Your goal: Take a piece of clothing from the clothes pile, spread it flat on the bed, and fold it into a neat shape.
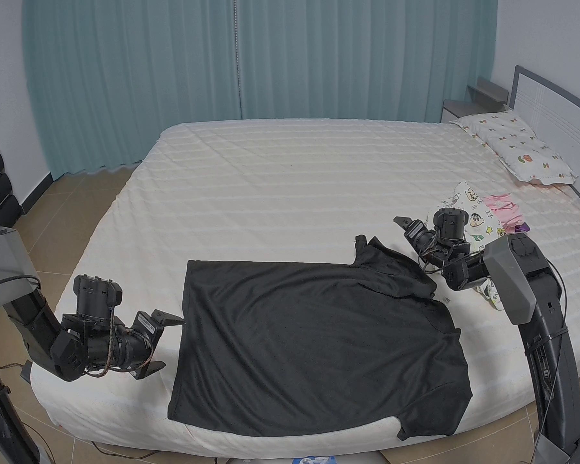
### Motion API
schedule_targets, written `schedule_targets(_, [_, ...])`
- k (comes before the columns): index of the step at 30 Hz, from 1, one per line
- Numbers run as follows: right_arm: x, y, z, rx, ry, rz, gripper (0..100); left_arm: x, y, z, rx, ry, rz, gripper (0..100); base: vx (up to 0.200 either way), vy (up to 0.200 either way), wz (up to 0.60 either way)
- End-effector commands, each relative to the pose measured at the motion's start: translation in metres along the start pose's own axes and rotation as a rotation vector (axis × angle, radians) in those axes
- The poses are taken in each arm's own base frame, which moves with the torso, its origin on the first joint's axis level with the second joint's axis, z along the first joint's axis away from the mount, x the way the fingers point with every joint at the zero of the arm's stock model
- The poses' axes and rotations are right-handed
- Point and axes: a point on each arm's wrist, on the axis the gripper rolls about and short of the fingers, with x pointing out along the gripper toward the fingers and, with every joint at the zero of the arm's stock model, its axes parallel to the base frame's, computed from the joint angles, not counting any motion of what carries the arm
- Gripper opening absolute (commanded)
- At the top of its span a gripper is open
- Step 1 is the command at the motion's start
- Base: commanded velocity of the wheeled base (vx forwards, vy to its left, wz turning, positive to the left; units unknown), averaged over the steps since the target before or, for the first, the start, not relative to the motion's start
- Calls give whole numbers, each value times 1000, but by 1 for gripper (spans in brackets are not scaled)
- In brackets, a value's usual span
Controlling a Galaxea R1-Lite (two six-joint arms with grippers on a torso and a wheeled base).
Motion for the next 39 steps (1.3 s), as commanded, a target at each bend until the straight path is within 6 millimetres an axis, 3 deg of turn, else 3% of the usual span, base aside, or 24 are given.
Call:
schedule_targets(1, [-6,-4,-19,-173,90,4,100,0,0,0,-1,0,1,100,0,0,0])
schedule_targets(12, [-9,-12,-31,-436,148,26,100,0,0,0,-1,0,1,100,0,0,0])
schedule_targets(26, [-1,-11,-30,-439,133,31,100,0,0,0,-1,0,1,100,0,0,0])
schedule_targets(27, [-1,-12,-28,-436,134,27,0,0,0,0,-1,0,1,100,0,0,0])
schedule_targets(39, [4,-11,-17,-370,87,23,0,0,0,0,-1,0,1,100,0,0,0])
